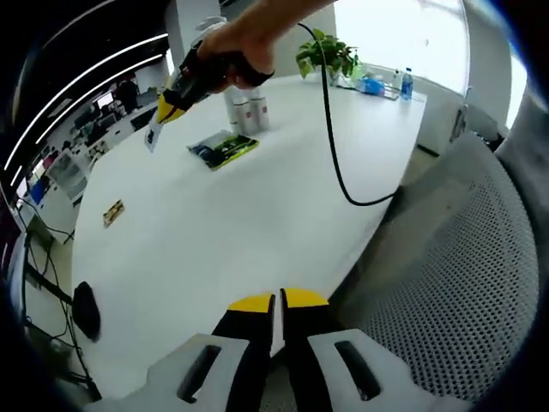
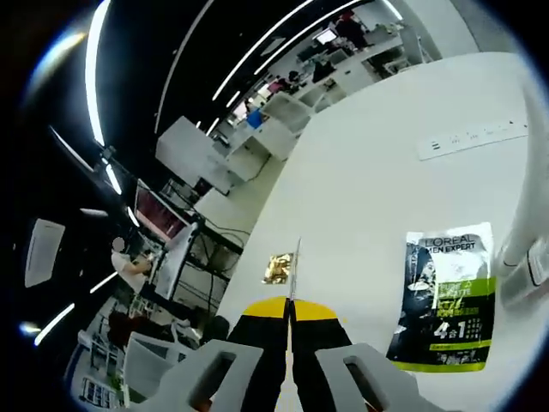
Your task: Arrange the skincare products in the storage area until every visible bottle or jar stands upright without overlapping.
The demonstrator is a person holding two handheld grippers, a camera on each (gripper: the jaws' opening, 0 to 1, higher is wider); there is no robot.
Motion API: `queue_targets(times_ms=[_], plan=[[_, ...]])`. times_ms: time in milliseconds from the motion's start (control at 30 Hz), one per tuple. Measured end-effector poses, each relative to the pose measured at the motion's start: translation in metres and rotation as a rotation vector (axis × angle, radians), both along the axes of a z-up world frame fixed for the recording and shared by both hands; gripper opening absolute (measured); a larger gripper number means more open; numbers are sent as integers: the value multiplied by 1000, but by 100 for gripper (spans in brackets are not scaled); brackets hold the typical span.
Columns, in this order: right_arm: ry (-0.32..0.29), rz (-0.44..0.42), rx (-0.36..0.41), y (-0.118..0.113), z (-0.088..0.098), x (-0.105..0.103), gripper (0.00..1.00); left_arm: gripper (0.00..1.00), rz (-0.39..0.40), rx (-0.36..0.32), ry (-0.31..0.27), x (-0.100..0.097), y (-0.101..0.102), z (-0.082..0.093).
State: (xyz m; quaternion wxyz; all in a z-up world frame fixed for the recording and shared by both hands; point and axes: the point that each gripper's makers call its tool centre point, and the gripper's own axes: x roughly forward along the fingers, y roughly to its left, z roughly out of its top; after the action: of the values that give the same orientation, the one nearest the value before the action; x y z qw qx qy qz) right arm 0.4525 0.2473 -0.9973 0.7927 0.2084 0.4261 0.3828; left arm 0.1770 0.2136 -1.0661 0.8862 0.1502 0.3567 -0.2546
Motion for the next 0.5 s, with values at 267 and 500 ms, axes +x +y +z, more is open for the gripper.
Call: queue_targets(times_ms=[267,500], plan=[[26,-13,-59,-6,-24,13,0,0,9,6,9,0,2,-3],[53,-26,-92,-6,-37,25,0,0,16,11,28,-2,3,-6]])
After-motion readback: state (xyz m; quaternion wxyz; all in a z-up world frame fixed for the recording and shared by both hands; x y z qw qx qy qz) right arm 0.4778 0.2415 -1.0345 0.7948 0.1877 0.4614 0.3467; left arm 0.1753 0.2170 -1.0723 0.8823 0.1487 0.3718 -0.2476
